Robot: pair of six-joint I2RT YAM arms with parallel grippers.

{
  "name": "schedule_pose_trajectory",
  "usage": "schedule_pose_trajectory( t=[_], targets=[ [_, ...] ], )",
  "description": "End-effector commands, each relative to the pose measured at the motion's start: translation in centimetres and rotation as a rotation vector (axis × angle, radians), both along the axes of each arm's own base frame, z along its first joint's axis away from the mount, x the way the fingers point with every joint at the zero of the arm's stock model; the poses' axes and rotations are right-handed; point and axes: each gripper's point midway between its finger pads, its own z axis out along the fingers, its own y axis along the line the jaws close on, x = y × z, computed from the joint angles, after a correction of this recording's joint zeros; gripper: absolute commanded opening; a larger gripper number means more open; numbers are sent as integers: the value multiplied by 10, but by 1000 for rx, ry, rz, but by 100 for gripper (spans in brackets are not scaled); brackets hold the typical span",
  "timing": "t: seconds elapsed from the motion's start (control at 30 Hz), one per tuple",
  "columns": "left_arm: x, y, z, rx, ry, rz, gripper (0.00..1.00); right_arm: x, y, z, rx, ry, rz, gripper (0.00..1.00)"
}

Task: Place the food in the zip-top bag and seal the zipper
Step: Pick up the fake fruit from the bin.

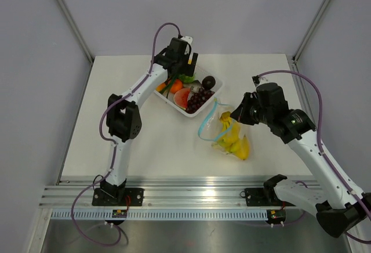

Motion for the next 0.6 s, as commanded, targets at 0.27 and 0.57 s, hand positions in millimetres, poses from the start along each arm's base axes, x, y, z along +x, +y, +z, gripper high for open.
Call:
schedule_pose_trajectory(
  t=[0.27,0.57],
  targets=[
    [40,-25,31,-45,-157,-12,93,13,14,16,49,-55,30,0],
    [63,-29,7,-9,-182,17,92,12,14,11,45,-44,31,0]
  ],
)
